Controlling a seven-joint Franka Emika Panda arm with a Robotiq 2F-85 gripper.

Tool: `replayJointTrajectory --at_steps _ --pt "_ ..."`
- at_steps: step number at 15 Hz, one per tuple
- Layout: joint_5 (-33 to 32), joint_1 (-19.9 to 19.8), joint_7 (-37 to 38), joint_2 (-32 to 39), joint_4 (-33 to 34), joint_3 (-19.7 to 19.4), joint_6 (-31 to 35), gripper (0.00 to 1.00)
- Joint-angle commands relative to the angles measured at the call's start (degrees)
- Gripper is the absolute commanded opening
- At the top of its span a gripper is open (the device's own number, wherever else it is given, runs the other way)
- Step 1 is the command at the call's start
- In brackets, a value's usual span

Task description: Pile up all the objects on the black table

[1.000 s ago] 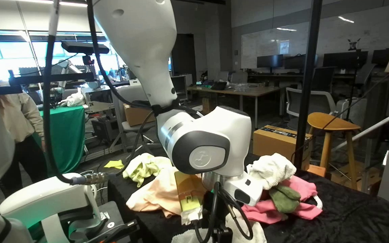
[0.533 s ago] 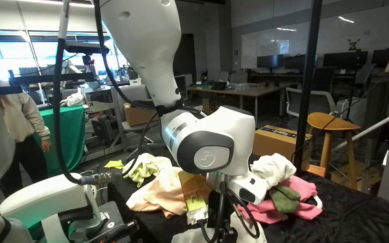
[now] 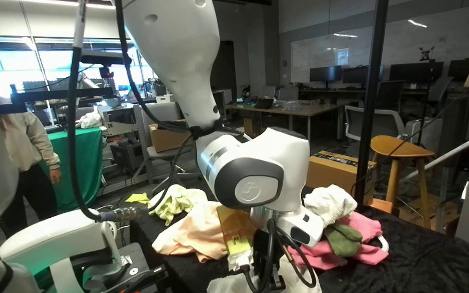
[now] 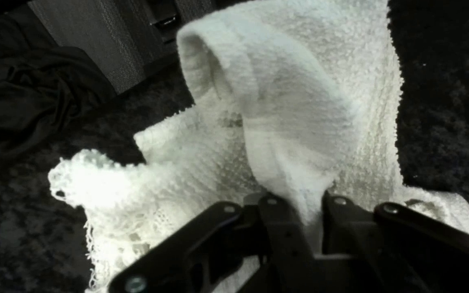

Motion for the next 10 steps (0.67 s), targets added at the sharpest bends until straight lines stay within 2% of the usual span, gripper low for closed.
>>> replayJointTrajectory --at_steps 1,2,6,10 --pt "2.3 -0.7 -3.5 -1.4 0.7 0.8 -1.6 0.05" --pt "1.6 -0.4 -3.3 -2.2 0.4 0.6 -1.8 0.03" --pt "-1.8 1.0 -1.1 -7.1 -0.7 -0.3 -2.4 0.1" --pt "-5.5 1.3 1.3 -13.7 -1.1 -0.2 -2.5 0.08"
